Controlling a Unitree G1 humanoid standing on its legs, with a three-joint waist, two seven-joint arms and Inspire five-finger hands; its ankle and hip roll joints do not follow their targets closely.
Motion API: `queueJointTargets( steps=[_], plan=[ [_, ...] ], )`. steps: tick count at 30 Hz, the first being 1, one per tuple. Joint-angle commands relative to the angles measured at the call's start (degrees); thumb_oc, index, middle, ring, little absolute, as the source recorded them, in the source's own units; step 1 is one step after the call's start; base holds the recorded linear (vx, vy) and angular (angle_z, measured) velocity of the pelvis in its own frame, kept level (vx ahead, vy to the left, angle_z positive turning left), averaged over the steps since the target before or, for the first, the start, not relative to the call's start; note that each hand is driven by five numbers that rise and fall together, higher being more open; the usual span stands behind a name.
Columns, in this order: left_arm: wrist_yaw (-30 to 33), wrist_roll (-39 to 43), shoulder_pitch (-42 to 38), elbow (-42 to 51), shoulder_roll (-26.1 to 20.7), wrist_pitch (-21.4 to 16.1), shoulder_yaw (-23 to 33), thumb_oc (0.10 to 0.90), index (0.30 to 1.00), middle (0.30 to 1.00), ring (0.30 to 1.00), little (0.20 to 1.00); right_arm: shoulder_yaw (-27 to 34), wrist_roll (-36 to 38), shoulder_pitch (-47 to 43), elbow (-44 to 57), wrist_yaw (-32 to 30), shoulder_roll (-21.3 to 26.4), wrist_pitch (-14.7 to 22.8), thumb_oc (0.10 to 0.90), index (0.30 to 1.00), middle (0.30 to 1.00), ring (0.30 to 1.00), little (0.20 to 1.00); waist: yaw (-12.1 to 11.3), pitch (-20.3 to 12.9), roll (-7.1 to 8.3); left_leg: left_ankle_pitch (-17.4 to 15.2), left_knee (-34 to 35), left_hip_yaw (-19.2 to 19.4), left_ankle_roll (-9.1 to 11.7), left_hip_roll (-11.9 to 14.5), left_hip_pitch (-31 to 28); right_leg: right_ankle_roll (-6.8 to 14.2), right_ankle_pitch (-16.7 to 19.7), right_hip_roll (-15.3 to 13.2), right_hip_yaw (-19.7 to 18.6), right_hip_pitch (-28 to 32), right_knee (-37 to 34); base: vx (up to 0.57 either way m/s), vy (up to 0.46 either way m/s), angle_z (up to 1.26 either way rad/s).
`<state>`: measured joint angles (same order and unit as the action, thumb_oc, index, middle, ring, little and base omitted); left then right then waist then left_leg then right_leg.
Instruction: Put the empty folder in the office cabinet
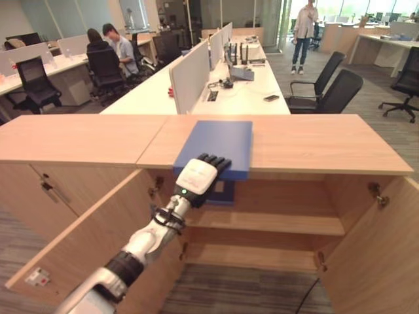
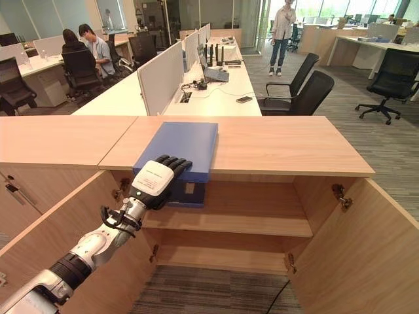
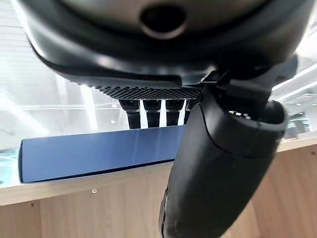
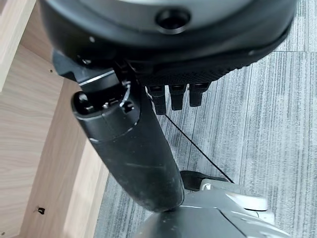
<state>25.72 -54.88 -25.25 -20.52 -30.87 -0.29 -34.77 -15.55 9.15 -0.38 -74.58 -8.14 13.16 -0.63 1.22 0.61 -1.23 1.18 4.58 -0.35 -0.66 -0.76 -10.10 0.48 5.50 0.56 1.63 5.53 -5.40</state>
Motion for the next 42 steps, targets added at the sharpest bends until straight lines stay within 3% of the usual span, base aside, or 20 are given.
queueJointTargets(
  steps=[1,15,22,26,30,31,32,34,37,38,39,40,42],
  plan=[
    [2.3,-1.6,-11.7,-6.3,0.5,2.8,-0.5,0.4,0.3,0.3,0.3,0.3,-2.2,-0.6,-4.4,-2.6,-1.4,0.7,1.6,0.8,0.9,0.9,0.9,0.9,0.7,-1.2,2.11,-3.6,0.4,-1.5,1.2,-1.0,2.0,3.4,-5.8,-1.4,0.8,4.4,0.4,0.0,0.0,0.0],
    [3.2,-1.2,-8.7,-9.2,1.2,3.9,0.4,0.4,0.3,0.3,0.3,0.3,-1.8,-0.4,-4.3,-3.1,-2.2,0.3,1.9,0.8,0.9,0.9,0.9,0.9,0.6,-1.4,2.02,-3.9,0.4,-1.2,1.1,-1.0,1.5,3.5,-6.0,-1.5,0.8,4.8,0.4,0.0,0.0,-0.02],
    [4.5,1.3,-3.6,-1.5,0.5,3.0,5.6,0.4,0.3,0.3,0.3,0.3,-0.9,0.6,-4.2,-2.4,-2.4,-0.1,2.1,0.8,0.9,0.9,0.9,0.9,0.0,-1.2,2.28,-3.8,0.4,-1.5,1.0,-1.1,1.7,3.5,-5.9,-1.6,1.1,4.8,0.4,0.0,0.0,0.0],
    [3.6,4.8,0.9,8.5,-0.6,-0.5,9.6,0.4,0.3,0.3,0.3,0.3,-0.2,1.3,-4.2,-1.4,-2.5,-0.3,2.5,0.8,0.9,0.9,0.9,0.9,-0.6,-1.0,2.46,-3.8,0.4,-1.7,1.0,-1.2,1.7,3.4,-5.9,-1.6,1.3,4.8,0.4,0.0,0.001,-0.01],
    [-3.1,15.8,9.0,26.4,-2.9,-9.2,14.5,0.4,0.3,0.3,0.3,0.3,0.5,2.3,-3.9,2.0,-2.1,-0.2,3.4,0.8,0.9,0.9,0.9,0.9,-1.3,-0.7,2.52,-3.6,0.4,-2.1,1.0,-1.2,2.0,3.3,-5.6,-1.8,1.6,4.6,0.4,0.0,0.001,0.01],
    [-3.6,16.0,9.5,27.0,-3.0,-9.1,14.9,0.4,0.3,0.3,0.3,0.3,0.3,2.3,-3.8,2.0,-2.1,-0.2,3.4,0.8,0.9,0.9,0.9,0.9,-1.2,-0.8,2.53,-3.6,0.4,-2.1,1.0,-1.2,2.0,3.3,-5.6,-1.8,1.6,4.6,0.4,-0.01,0.016,0.06],
    [-8.6,24.1,12.7,33.1,-4.5,-12.8,16.1,0.4,0.3,0.3,0.3,0.3,0.9,2.7,-3.5,4.0,-1.3,0.3,3.6,0.8,0.9,0.9,0.9,0.9,-1.4,-0.5,2.4,-3.6,0.4,-2.2,1.0,-1.3,2.0,3.3,-5.5,-1.8,1.6,4.5,0.4,-0.01,0.013,0.12],
    [-10.9,28.1,15.2,36.2,-5.7,-13.4,18.1,0.4,0.3,0.3,0.3,0.3,0.7,2.7,-3.2,5.5,-0.6,0.6,3.8,0.8,0.9,0.9,0.9,0.9,-1.3,-0.5,2.39,-3.6,0.4,-2.0,1.0,-1.3,2.0,3.4,-5.4,-1.8,1.6,4.5,0.4,-0.01,0.021,0.09],
    [-16.9,51.7,21.9,43.9,-8.1,-17.1,22.8,0.4,0.3,0.3,0.3,0.3,0.1,3.7,-2.5,12.5,2.5,2.5,4.0,0.8,0.9,0.9,0.9,0.9,-1.7,-0.2,2.24,-3.3,0.4,-1.7,1.2,-1.3,2.2,3.5,-5.1,-1.9,1.8,4.2,0.4,-0.01,0.003,-0.02],
    [-18.7,58.2,23.1,44.6,-8.2,-17.4,23.6,0.4,0.3,0.3,0.3,0.3,0.0,4.1,-2.4,14.7,3.2,3.1,4.2,0.8,0.9,0.9,0.9,0.9,-1.7,-0.1,2.24,-3.3,0.4,-1.7,1.3,-1.3,2.2,3.6,-5.0,-2.0,1.9,4.2,0.4,0.01,0.005,-0.03],
    [-18.9,58.4,23.3,44.8,-8.3,-17.3,23.7,0.4,0.3,0.3,0.3,0.3,-0.1,4.1,-2.3,14.7,3.3,3.1,4.1,0.8,0.9,0.9,0.9,0.9,-1.7,-0.1,2.19,-3.8,0.4,-1.7,1.2,-1.2,1.9,3.6,-5.5,-1.9,1.9,4.6,0.4,0.0,0.0,0.0],
    [-22.5,69.2,25.2,45.4,-7.8,-16.9,24.3,0.4,0.3,0.3,0.3,0.3,-0.3,4.9,-1.7,19.6,4.7,4.3,4.3,0.8,0.9,0.9,0.9,0.9,-1.8,0.2,2.26,-3.7,0.4,-1.7,1.3,-1.2,1.9,3.6,-5.4,-2.0,1.9,4.6,0.4,0.0,-0.001,0.05],
    [-25.3,76.7,26.7,45.9,-7.4,-16.0,24.7,0.4,0.3,0.3,0.3,0.3,-0.3,5.8,-0.7,24.0,6.1,5.4,4.5,0.8,0.9,0.9,0.9,0.9,-1.8,0.5,2.23,-3.7,0.4,-1.7,1.3,-1.2,1.9,3.6,-5.3,-2.0,1.8,4.6,0.4,-0.02,0.0,0.02]
  ],
)
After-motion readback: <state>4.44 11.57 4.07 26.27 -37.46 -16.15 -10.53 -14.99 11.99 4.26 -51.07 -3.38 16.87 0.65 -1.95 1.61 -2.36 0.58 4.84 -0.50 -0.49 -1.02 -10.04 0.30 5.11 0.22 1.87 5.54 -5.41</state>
